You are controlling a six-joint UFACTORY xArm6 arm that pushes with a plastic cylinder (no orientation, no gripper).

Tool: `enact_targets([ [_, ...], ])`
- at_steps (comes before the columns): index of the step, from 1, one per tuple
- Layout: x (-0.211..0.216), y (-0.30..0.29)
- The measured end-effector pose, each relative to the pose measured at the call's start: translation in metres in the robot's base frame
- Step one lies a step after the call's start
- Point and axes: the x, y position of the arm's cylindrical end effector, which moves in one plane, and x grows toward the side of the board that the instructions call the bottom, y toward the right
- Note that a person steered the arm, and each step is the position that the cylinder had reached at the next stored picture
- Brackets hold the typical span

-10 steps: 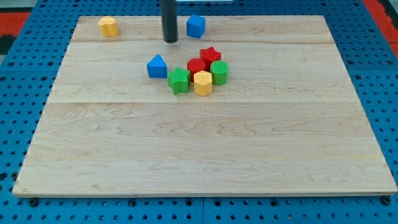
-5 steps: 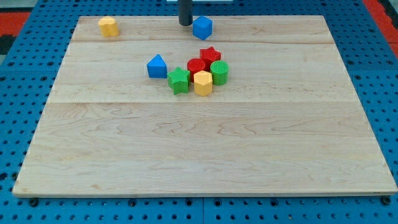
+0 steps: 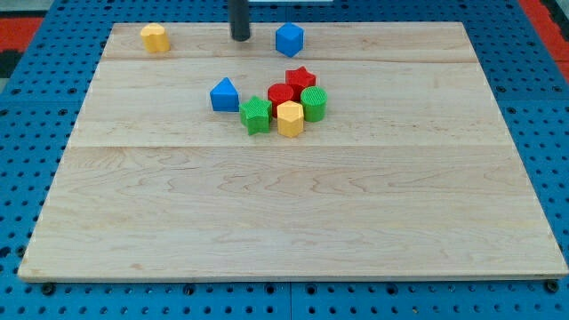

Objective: Place the green circle at the top right corner of the board

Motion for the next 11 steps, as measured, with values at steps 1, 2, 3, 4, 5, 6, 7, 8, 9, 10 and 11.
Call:
enact_targets([
  [1,0.046,0.003],
  [2,0.093,0.016],
  [3,0.120,0.073],
  [4,0.150,0.091],
  [5,0.158,0.132],
  [6,0.140,0.171],
  [7,0.108,0.180],
  [8,0.082,0.193],
  [9,0.064,0.220],
  [10,0.063,0.256],
  [11,0.030,0.262],
])
